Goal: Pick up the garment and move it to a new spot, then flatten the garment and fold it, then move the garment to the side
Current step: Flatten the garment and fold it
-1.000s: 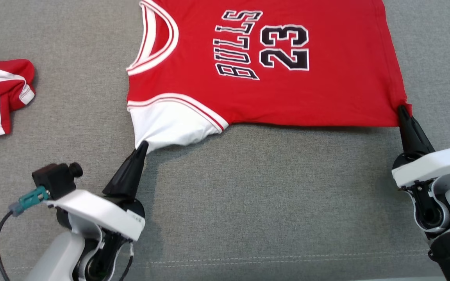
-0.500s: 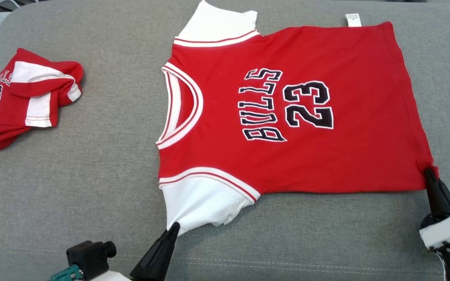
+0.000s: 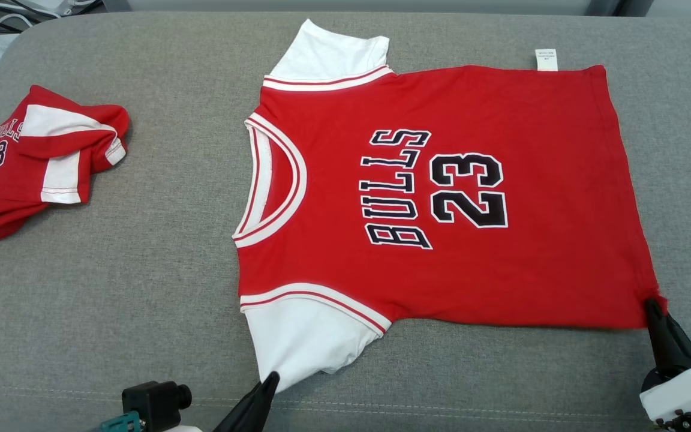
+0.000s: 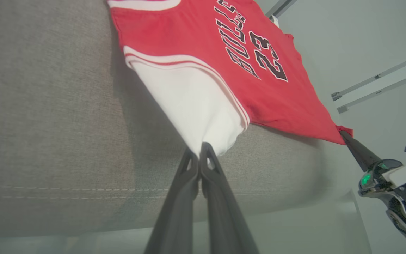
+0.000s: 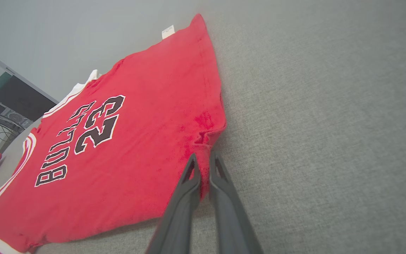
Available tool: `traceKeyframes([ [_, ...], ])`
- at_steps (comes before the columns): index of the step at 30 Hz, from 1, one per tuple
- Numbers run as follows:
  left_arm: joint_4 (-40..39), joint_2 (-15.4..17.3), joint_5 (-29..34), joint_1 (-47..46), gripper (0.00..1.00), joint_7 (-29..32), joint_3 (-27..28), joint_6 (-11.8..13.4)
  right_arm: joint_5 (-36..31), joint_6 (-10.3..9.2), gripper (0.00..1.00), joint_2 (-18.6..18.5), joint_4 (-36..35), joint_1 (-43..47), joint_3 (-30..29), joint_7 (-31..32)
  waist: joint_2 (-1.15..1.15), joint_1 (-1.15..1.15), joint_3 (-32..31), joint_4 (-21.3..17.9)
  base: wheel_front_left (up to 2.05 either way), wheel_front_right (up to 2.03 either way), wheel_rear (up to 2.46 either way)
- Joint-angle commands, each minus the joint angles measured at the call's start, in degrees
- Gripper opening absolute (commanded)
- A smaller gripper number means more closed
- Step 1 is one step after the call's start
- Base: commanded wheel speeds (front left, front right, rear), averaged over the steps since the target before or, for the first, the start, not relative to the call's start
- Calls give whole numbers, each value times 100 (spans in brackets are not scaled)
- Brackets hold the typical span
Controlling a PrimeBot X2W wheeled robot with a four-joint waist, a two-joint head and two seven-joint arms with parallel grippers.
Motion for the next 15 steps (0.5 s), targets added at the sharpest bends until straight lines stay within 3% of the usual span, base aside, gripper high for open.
traceKeyframes([
  [1, -77, 118, -19, -124, 91, 17, 152, -43, -106, 25, 100, -65, -211, -23, 7, 49, 0, 0, -11, -6, 0, 0, 0],
  [2, -57, 119, -21, -137, 100, 29, 140, -60, -186, 25, 100, -42, -226, -35, -54, 74, 0, 0, -24, -7, 0, 0, 0],
  [9, -170, 442, 391, -249, 100, -128, 307, 164, -1098, 25, 100, -4, -425, 81, -483, 7, 0, 0, -345, 38, 0, 0, 0],
  [15, -425, 637, 1031, -774, 100, -507, 671, 582, -1998, 25, 100, 191, -939, -20, -566, -185, 0, 0, -629, -45, 0, 0, 0],
])
